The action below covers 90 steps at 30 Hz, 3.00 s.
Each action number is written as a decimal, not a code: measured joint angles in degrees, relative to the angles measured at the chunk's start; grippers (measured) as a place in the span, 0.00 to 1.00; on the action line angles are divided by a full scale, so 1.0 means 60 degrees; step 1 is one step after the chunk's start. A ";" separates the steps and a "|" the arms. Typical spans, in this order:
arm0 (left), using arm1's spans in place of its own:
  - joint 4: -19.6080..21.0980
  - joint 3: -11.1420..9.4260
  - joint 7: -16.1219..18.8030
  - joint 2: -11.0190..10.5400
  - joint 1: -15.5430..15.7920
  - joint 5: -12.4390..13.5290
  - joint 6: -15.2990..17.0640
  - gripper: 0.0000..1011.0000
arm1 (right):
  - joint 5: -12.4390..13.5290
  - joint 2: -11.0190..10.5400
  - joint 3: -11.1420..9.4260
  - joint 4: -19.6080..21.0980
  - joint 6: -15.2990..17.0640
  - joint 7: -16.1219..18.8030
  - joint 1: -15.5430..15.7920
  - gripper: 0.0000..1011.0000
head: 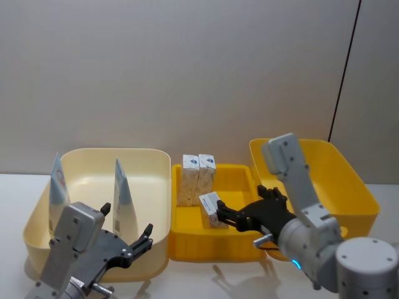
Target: Bimanual collaborative sorting of washing and personal care products
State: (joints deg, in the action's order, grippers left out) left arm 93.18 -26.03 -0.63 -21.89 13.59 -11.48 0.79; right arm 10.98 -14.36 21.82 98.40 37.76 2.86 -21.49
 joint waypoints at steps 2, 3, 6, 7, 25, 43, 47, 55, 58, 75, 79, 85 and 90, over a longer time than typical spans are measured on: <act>0.0000 0.0000 0.0000 0.0000 0.0001 0.0000 0.0000 0.99 | -0.0007 0.0089 0.0038 -0.0132 0.0073 -0.0001 -0.0099 0.99; 0.0000 0.0000 0.0000 0.0000 0.0000 0.0000 0.0000 0.99 | -0.0012 0.0173 0.0075 -0.0274 0.0143 -0.0001 -0.0194 0.99; 0.0000 0.0000 0.0000 0.0000 0.0000 0.0000 0.0000 0.99 | -0.0023 0.0303 0.0129 -0.0493 0.0239 0.0000 -0.0343 0.99; 0.0000 0.0000 0.0000 0.0000 0.0001 0.0000 0.0000 0.99 | -0.0037 0.0366 0.0163 -0.0621 0.0280 0.0001 -0.0419 0.99; 0.0000 0.0000 0.0000 0.0000 0.0000 0.0000 0.0000 0.99 | -0.0591 0.0823 0.0774 -0.2089 0.0309 -0.0053 -0.1248 0.99; 0.0000 0.0000 0.0000 0.0000 0.0000 0.0000 0.0000 0.99 | -0.0934 0.1172 0.0979 -0.3174 0.0225 -0.0085 -0.1730 0.99; 0.0000 0.0000 0.0000 0.0000 0.0000 0.0000 0.0000 0.99 | -0.0963 0.1212 0.0978 -0.3285 0.0217 -0.0100 -0.1767 0.93; 0.0000 0.0000 0.0001 0.0000 0.0000 0.0000 0.0000 0.99 | -0.1001 0.1265 0.0976 -0.3417 0.0206 -0.0121 -0.1811 0.73; 0.0000 0.0000 0.0000 0.0000 0.0001 0.0000 0.0000 0.99 | -0.1009 0.1283 0.0976 -0.3458 0.0201 -0.0124 -0.1827 0.64; 0.0000 0.0000 0.0001 0.0000 0.0000 0.0000 0.0000 0.99 | -0.1034 0.1312 0.0976 -0.3544 0.0198 -0.0134 -0.1855 0.39; 0.0000 0.0001 0.0000 0.0000 0.0000 0.0000 0.0000 0.99 | -0.1036 0.1315 0.0976 -0.3553 0.0198 -0.0134 -0.1858 0.39; 0.0000 0.0000 0.0000 0.0000 0.0000 0.0000 0.0000 0.99 | -0.1037 0.1320 0.0975 -0.3561 0.0199 -0.0135 -0.1862 0.39; -0.0001 0.0000 0.0000 0.0000 0.0000 0.0000 0.0000 0.99 | -0.1044 0.1318 0.0967 -0.3548 0.0176 -0.0132 -0.1861 0.39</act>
State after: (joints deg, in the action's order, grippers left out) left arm 93.17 -26.02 -0.63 -21.89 13.59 -11.48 0.80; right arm 4.72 -6.45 27.62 77.11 38.81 2.06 -32.66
